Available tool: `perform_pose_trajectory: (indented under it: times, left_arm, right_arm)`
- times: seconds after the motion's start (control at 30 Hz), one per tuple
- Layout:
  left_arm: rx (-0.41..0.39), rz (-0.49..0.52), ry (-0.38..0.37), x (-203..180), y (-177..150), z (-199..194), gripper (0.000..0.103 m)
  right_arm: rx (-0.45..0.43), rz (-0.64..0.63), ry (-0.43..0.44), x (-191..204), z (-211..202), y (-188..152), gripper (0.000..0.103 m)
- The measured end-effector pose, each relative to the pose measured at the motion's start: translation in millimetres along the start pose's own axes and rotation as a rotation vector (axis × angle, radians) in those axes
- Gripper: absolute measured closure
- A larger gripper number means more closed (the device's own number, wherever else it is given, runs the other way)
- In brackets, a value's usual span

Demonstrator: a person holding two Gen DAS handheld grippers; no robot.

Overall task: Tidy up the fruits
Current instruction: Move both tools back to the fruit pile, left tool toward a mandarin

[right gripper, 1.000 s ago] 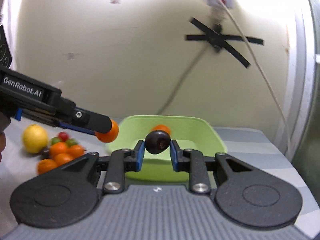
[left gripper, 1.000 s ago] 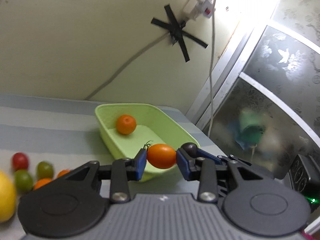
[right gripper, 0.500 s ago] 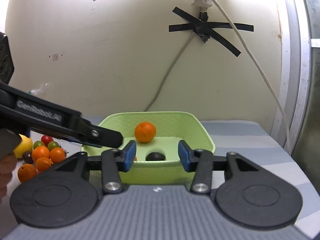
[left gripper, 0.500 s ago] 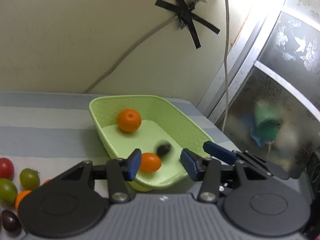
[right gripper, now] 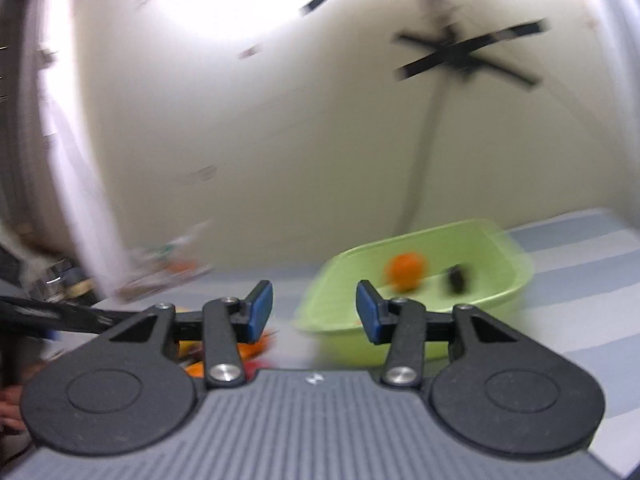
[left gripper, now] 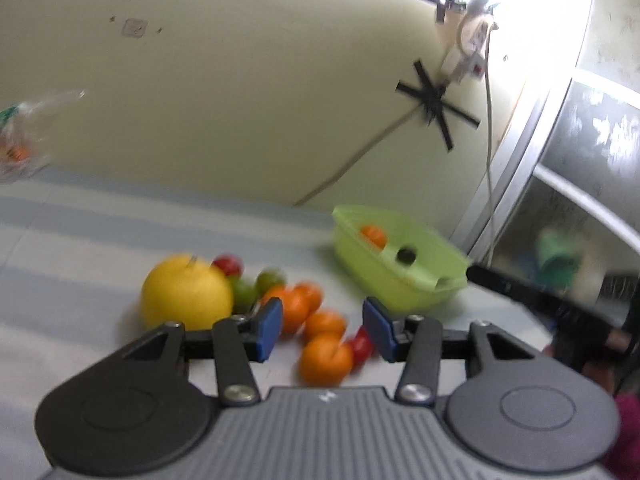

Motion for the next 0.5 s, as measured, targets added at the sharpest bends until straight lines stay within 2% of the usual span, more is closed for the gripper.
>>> perform_pose_trajectory:
  times: [0.13, 0.17, 0.23, 0.5]
  left_arm:
    - [0.045, 0.033, -0.017, -8.2, -17.1, 6.2, 0.057]
    - [0.049, 0.041, -0.021, -11.5, -18.2, 8.4, 0.052]
    - [0.052, 0.051, -0.023, -15.3, -18.0, 13.5, 0.046]
    - [0.094, 0.061, -0.008, -14.8, -24.1, 37.1, 0.046]
  right_arm:
    - [0.115, -0.119, 0.069, 31.8, 16.4, -17.8, 0.055]
    - [0.141, -0.148, 0.076, 38.1, 19.7, -21.5, 0.055]
    - [0.184, -0.197, 0.062, 46.4, 26.8, -28.1, 0.055]
    - [0.266, -0.225, 0.022, 47.1, 40.8, -37.4, 0.057]
Point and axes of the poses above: each gripper's, at about its wrist camera, not at the fingertips, and z roughly the way its jaws point, x to its left, y to its top, the point moved 3 cm from there along z, roughly the way its jaws point, and after that the axes turned 7 degrees about -x, right-handed, at the moved point
